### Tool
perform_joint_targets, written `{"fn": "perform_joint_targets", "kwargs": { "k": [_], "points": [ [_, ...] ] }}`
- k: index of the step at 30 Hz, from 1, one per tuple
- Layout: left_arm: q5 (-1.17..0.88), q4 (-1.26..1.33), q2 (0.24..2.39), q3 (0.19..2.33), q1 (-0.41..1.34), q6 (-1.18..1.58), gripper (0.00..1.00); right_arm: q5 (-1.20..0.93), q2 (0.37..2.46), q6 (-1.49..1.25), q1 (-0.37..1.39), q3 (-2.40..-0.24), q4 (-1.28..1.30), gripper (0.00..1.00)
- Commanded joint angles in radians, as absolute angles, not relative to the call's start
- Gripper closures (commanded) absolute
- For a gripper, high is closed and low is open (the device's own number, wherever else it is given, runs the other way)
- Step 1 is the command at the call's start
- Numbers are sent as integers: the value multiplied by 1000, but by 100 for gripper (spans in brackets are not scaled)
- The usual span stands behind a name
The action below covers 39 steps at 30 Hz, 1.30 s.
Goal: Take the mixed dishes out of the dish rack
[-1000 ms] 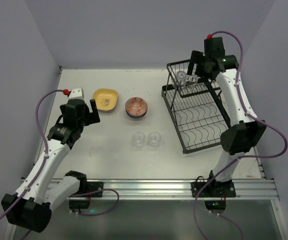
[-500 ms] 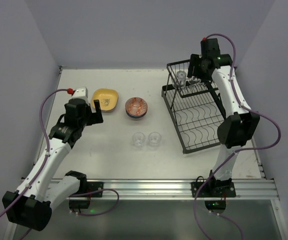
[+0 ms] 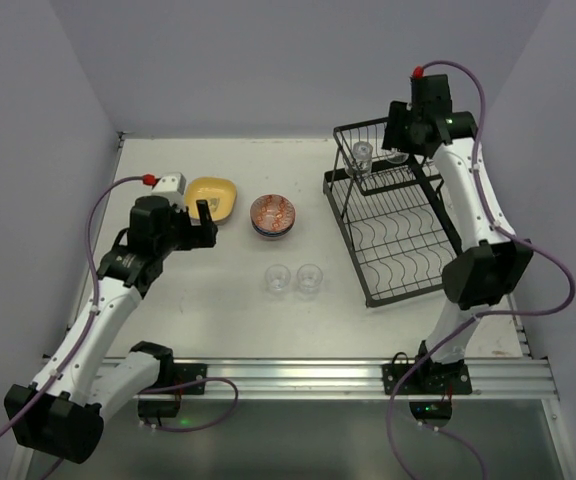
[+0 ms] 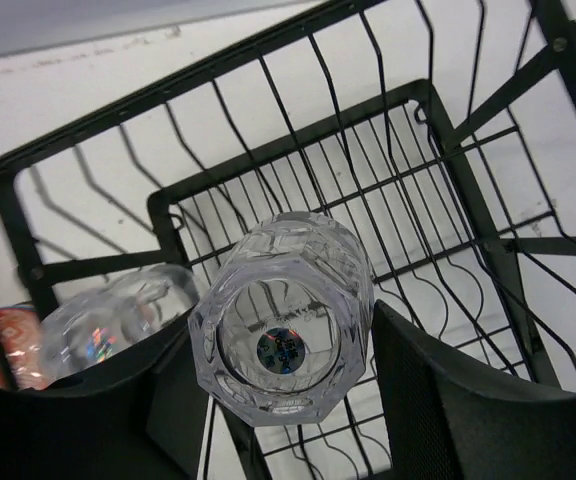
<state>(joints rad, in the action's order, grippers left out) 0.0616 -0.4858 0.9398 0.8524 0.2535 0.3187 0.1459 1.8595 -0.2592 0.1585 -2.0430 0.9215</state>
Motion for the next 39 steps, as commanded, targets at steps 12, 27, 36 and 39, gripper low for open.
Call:
{"fn": "perform_joint_targets", "kwargs": {
  "k": [12,27,36,39],
  "points": [
    [-875,594,963,943,505,837,0,-736,1039,-636,227,-1271,-91,98],
    [-696,949,1063,937,647,1031,4,-962,968,-1000,354,-980,-785,98],
    [-689,1017,1129,980,681,1068,25,-940,991,-976,380,-965,-804,98],
    [-693,1020,1147,994,695,1071,27,-933,1003,-957,382,-971,-801,98]
  ]
}}
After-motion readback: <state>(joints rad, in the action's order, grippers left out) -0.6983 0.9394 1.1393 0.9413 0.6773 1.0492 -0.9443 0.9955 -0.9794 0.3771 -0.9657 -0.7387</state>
